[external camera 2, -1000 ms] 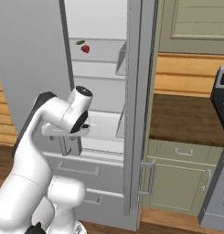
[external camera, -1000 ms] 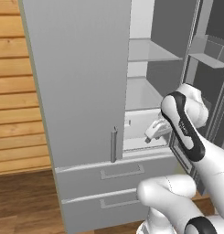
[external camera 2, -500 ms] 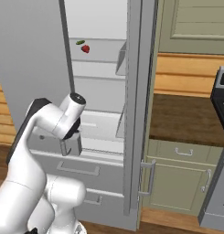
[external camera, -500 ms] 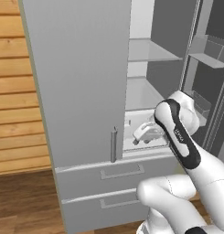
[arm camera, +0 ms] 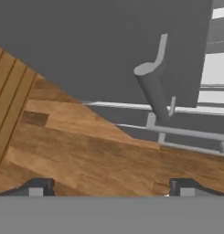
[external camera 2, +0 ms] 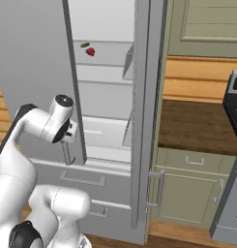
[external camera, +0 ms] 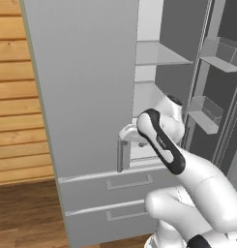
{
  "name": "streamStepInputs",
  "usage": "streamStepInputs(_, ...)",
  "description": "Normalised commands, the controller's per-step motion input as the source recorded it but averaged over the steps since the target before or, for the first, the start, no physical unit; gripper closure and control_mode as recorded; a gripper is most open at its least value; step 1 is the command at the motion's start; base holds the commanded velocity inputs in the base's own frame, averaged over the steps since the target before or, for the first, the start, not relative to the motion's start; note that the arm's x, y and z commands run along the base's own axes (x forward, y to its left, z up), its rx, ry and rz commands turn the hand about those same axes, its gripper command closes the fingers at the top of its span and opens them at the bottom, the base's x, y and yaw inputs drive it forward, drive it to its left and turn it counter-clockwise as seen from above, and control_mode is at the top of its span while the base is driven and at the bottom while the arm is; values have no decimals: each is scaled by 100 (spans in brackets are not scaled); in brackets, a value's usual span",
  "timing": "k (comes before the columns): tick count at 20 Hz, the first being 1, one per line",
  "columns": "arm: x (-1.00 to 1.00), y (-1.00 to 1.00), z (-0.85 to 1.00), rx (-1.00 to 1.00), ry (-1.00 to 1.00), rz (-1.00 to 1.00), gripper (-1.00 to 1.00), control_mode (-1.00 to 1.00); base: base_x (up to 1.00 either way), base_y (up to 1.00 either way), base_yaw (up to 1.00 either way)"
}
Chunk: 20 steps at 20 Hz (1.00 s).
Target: Take the strawberry from the fridge and place it on top of the pancake, located on the dining counter.
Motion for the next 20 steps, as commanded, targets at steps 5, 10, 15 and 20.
streamStepInputs(5, 95, 5, -9, -9, 18, -22, -100, -100, 0, 0, 0)
streamStepInputs(10, 90, 18, -7, -34, 3, -16, -100, -100, 0, 0, 0)
streamStepInputs(15, 40, -3, -20, -24, -6, -1, -100, -100, 0, 0, 0)
streamStepInputs(20, 27, -2, -48, -15, -15, 0, -100, -100, 0, 0, 0)
